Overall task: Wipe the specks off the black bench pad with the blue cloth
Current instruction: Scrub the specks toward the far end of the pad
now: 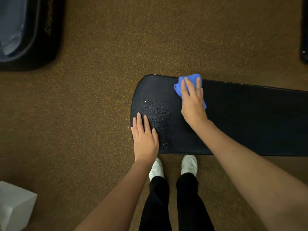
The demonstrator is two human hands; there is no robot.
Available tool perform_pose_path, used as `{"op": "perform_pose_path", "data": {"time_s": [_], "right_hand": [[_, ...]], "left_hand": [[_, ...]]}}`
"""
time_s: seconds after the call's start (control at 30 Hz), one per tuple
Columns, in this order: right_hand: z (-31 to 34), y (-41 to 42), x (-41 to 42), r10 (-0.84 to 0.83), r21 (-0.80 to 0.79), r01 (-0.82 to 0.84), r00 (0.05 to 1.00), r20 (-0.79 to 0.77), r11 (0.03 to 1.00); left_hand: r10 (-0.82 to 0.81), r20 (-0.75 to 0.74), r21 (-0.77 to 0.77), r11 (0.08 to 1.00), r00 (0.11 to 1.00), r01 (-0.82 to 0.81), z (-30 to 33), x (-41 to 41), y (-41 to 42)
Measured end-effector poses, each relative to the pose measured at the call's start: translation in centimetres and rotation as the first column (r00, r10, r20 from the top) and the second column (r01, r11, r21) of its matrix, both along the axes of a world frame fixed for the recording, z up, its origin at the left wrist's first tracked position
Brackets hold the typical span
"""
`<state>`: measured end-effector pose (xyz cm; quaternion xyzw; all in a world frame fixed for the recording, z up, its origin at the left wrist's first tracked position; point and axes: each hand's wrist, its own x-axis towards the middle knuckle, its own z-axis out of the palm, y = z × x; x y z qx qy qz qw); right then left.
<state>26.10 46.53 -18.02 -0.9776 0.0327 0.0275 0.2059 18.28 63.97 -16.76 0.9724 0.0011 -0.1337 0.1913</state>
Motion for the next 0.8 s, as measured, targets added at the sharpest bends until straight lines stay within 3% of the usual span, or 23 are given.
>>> {"op": "perform_pose_path", "data": {"time_s": [0.13, 0.2, 0.33, 0.5, 0.57, 0.7, 0.8], "right_hand": [[-0.4, -2.0, -1.7, 0.342, -0.039, -0.340, 0.939, 0.038, 0.939], [-0.2, -3.6, -1.6, 0.285, -0.015, -0.285, 0.958, 0.019, 0.958], [-0.2, -1.7, -1.2, -0.006, 0.028, 0.006, 1.000, 0.009, 1.000], [-1.2, -0.2, -6.5, 0.374, -0.066, -0.369, 0.919, 0.122, 0.927], [-1.0, -1.2, -9.2, 0.410, -0.081, -0.404, 0.907, 0.093, 0.911], [-0.4, -3.3, -9.1, 0.104, -0.024, -0.103, 0.993, 0.047, 0.994], [0.0, -1.9, -6.6, -0.103, 0.016, 0.102, 0.994, 0.028, 0.995]], "left_hand": [[-0.003, 0.002, -0.009, 1.000, 1.000, 0.003, 0.2, -0.2, 0.2], [-0.009, -0.003, -0.002, 1.000, 1.000, 0.009, 0.4, -0.3, 0.2], [-0.004, -0.011, 0.002, 1.000, 1.000, 0.004, 0.5, -0.5, 0.1], [-0.006, 0.004, -0.001, 1.000, 1.000, 0.006, 0.1, -0.4, 0.1], [-0.007, 0.009, 0.007, 1.000, 1.000, 0.007, 0.0, -0.5, 0.1], [0.001, -0.015, 0.020, 1.000, 1.000, 0.000, 0.4, -0.5, -0.2], [0.002, -0.026, 0.015, 1.000, 1.000, -0.002, 0.4, -0.3, -0.5]]}}
